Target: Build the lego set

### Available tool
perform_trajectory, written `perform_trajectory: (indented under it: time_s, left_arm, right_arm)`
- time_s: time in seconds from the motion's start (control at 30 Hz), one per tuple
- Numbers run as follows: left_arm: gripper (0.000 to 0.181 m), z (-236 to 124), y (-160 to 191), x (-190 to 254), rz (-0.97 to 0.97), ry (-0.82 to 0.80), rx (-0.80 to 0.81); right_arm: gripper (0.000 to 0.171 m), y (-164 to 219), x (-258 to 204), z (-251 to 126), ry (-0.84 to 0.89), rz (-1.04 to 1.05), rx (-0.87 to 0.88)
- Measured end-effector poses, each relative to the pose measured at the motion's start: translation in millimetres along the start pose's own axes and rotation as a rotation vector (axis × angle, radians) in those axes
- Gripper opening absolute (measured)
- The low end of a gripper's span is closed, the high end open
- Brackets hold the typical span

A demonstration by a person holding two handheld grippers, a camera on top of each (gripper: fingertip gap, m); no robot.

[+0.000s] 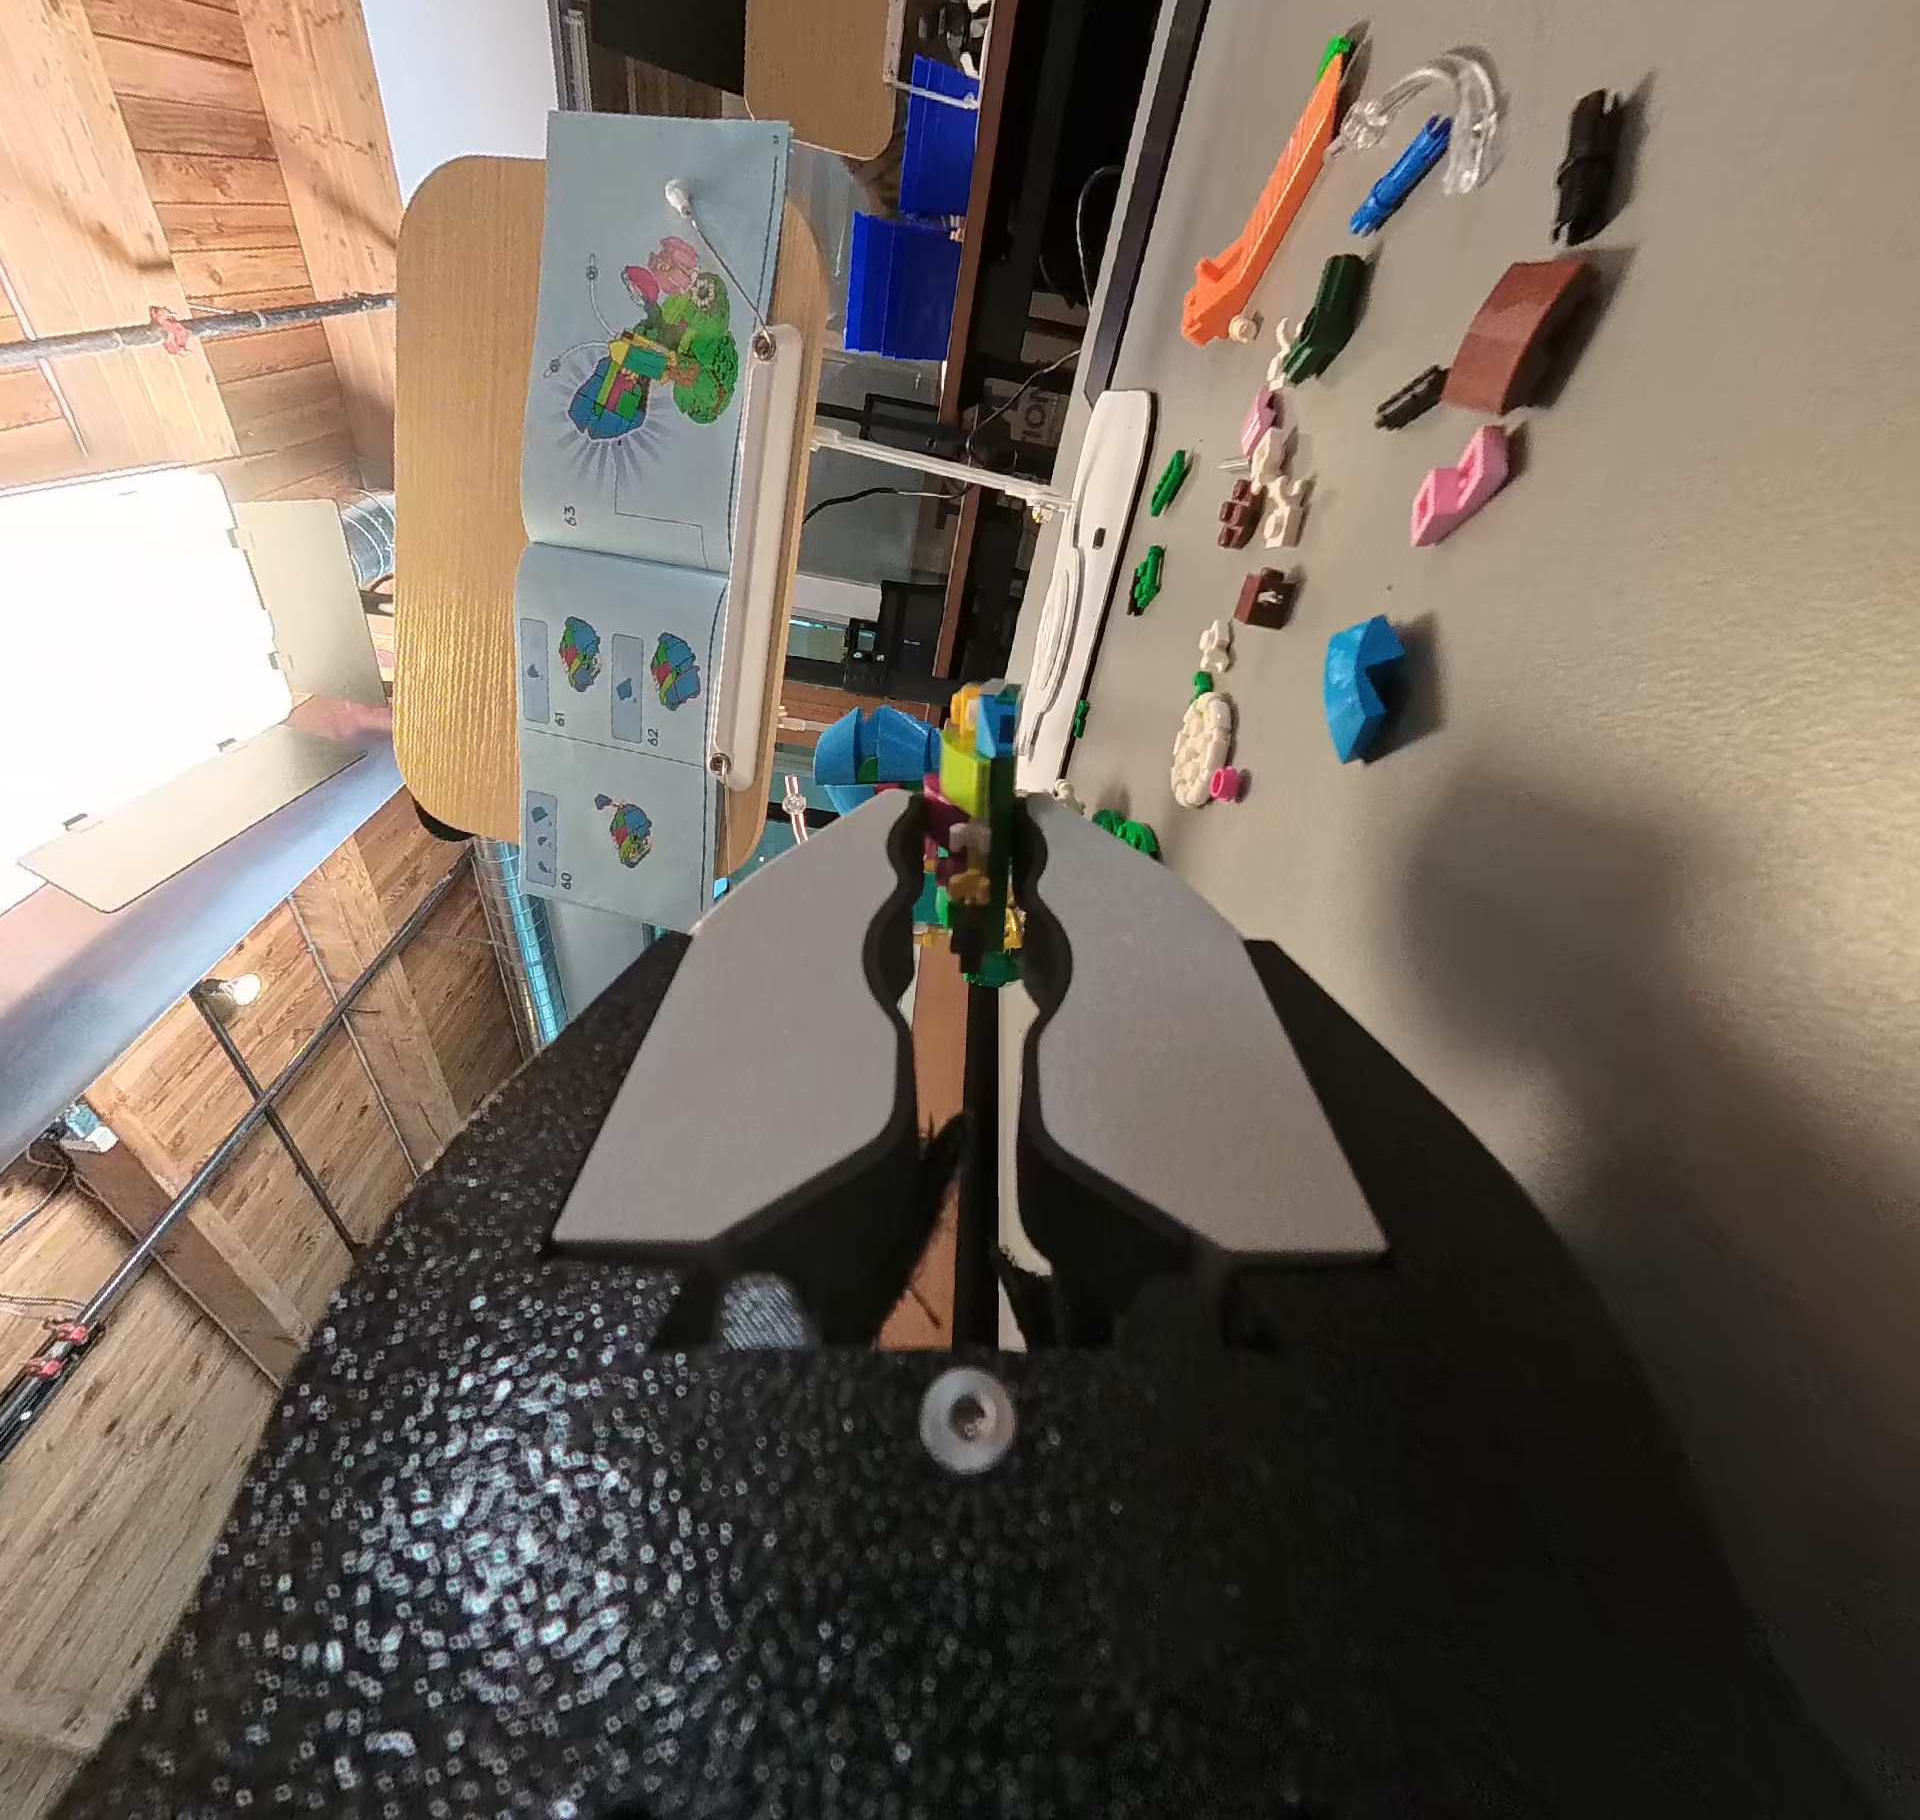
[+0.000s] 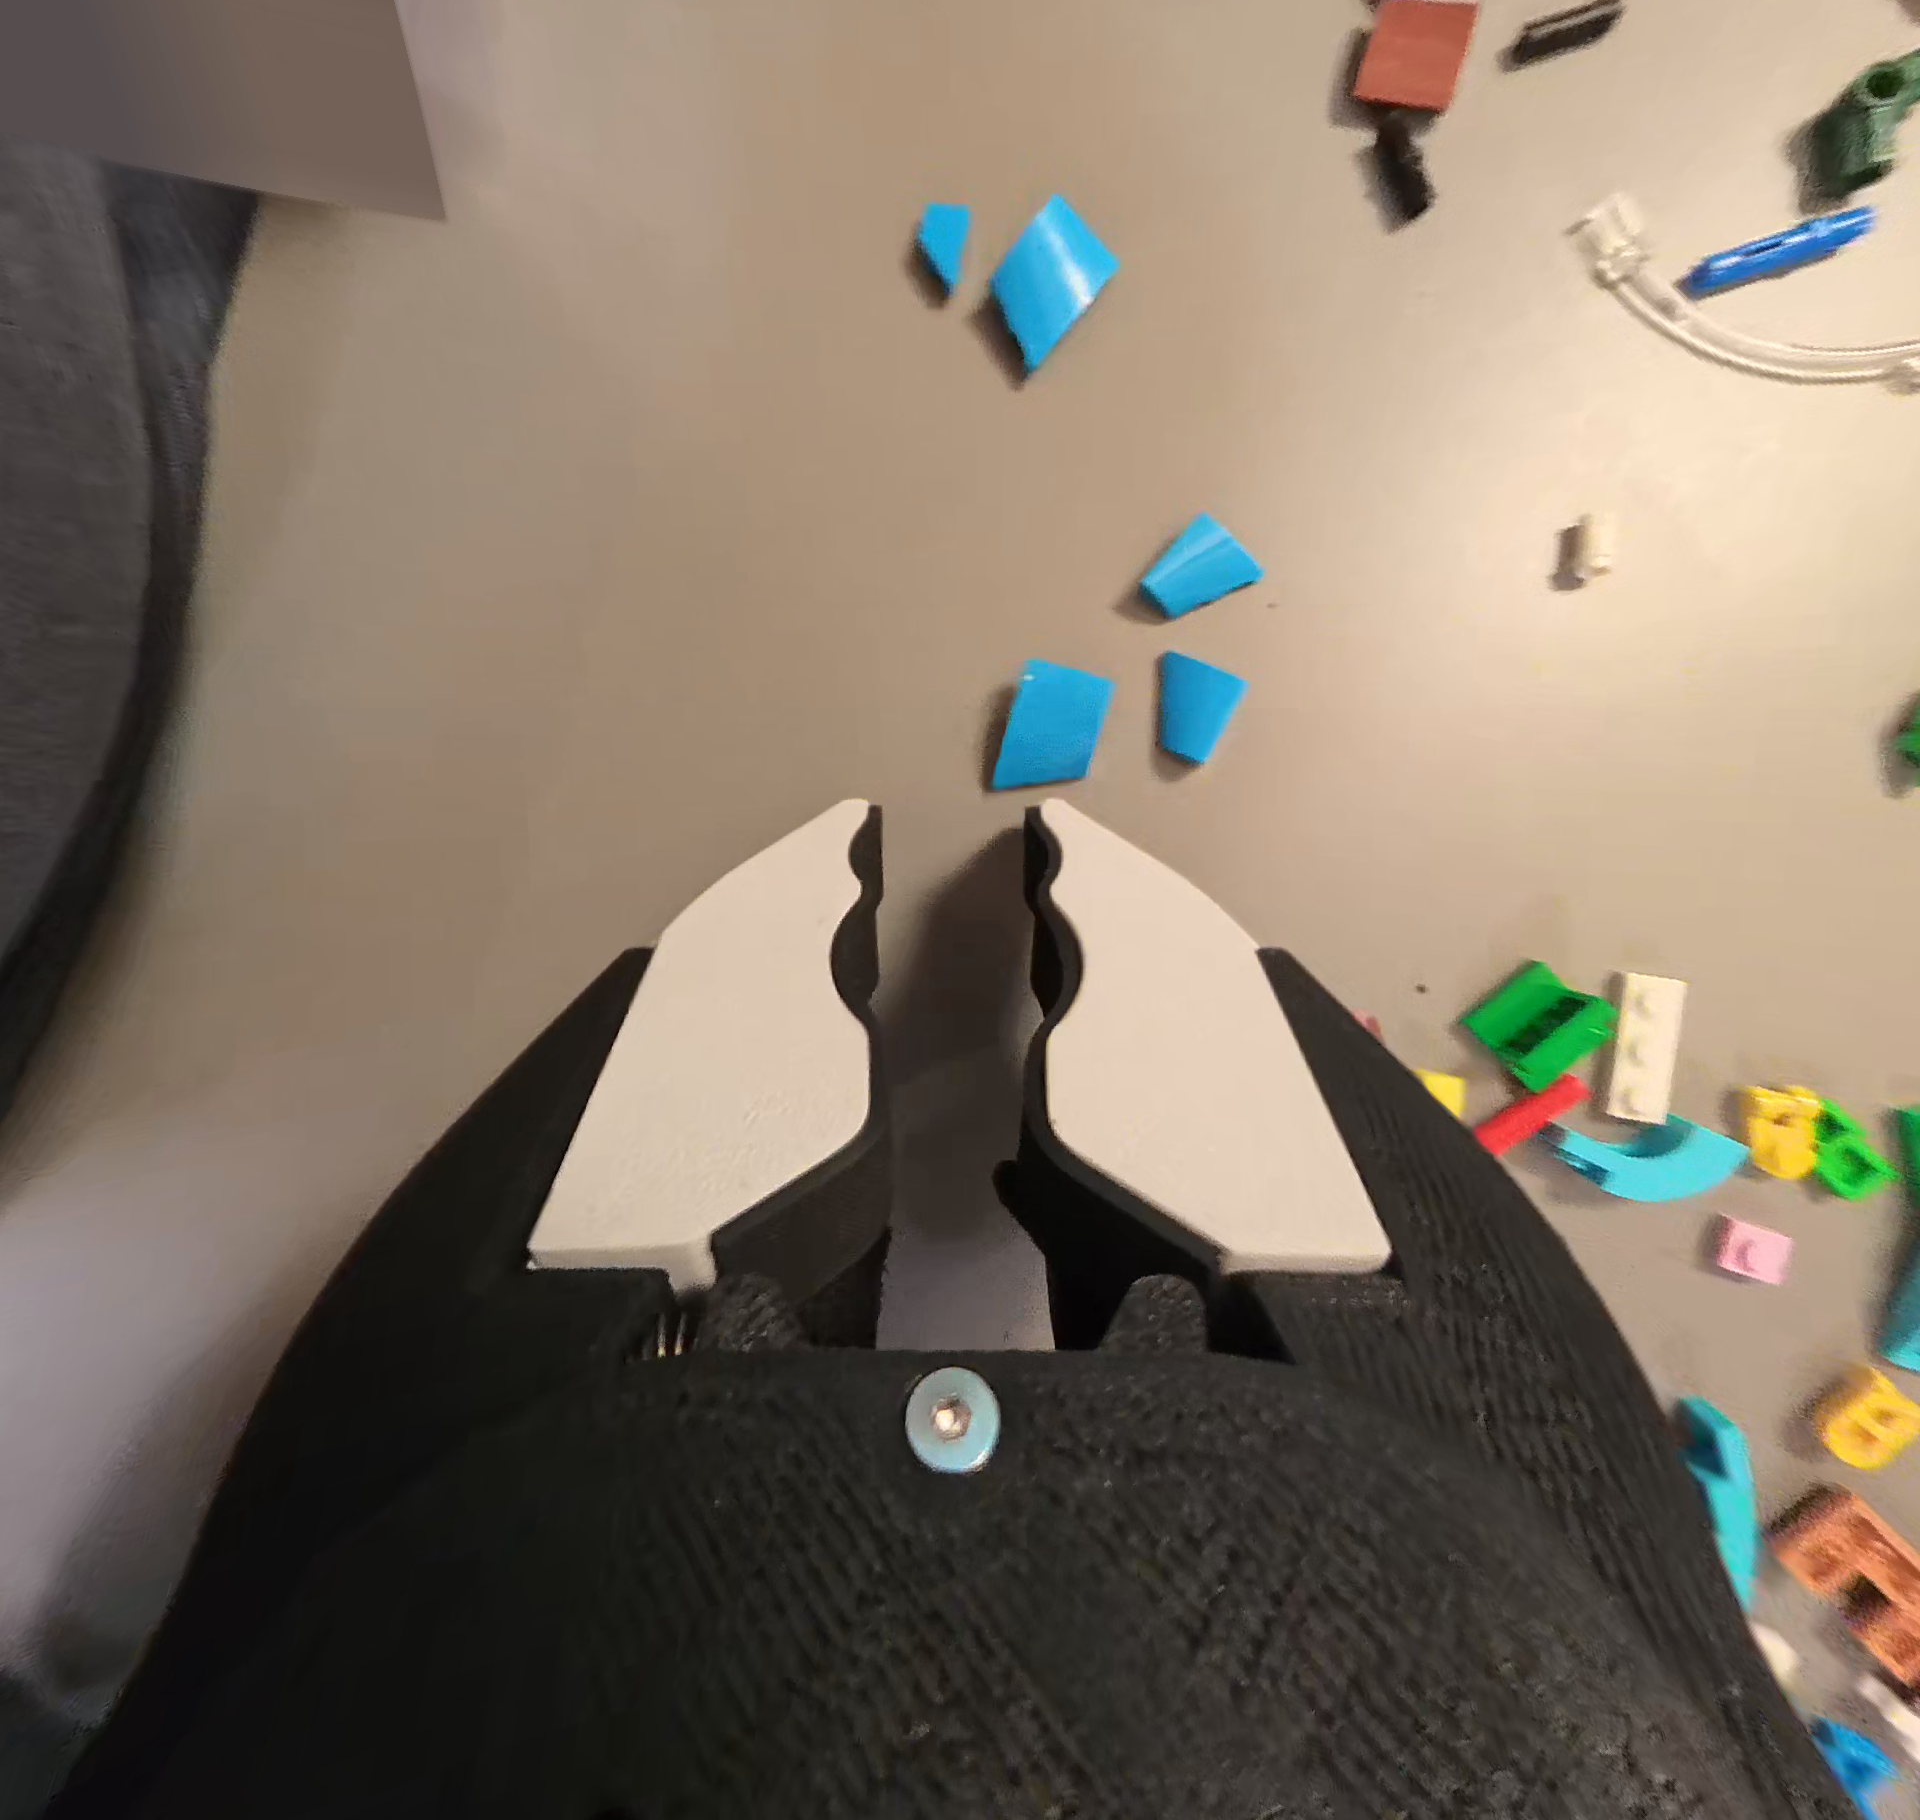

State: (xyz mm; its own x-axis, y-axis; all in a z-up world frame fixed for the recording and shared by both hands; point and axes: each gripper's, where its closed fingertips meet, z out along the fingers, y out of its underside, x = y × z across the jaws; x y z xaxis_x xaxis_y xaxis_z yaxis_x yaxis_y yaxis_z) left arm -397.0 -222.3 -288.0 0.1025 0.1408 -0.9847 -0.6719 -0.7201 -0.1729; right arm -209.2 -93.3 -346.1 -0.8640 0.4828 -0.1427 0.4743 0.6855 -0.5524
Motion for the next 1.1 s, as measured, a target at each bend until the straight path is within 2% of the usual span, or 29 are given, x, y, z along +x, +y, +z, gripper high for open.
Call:
perform_trajectory:
  time_s: [0.2,0.9,1.1]
  left_arm:
    - [0.015,-0.1,-0.2,-0.4,-0.002,-0.001,0.002]
    - [0.015,0.0,-0.7,0.8,0.002,0.004,0.003]
    - [0.015,-0.1,-0.6,0.6,0.002,0.002,0.003]
  right_arm:
    - [0.023,-1.8,17.1,-3.8,0.121,0.026,0.012]
    - [0.024,-10.8,16.3,0.9,0.226,0.014,0.044]
    - [0.019,-15.3,26.6,-9.6,0.311,0.208,0.094]
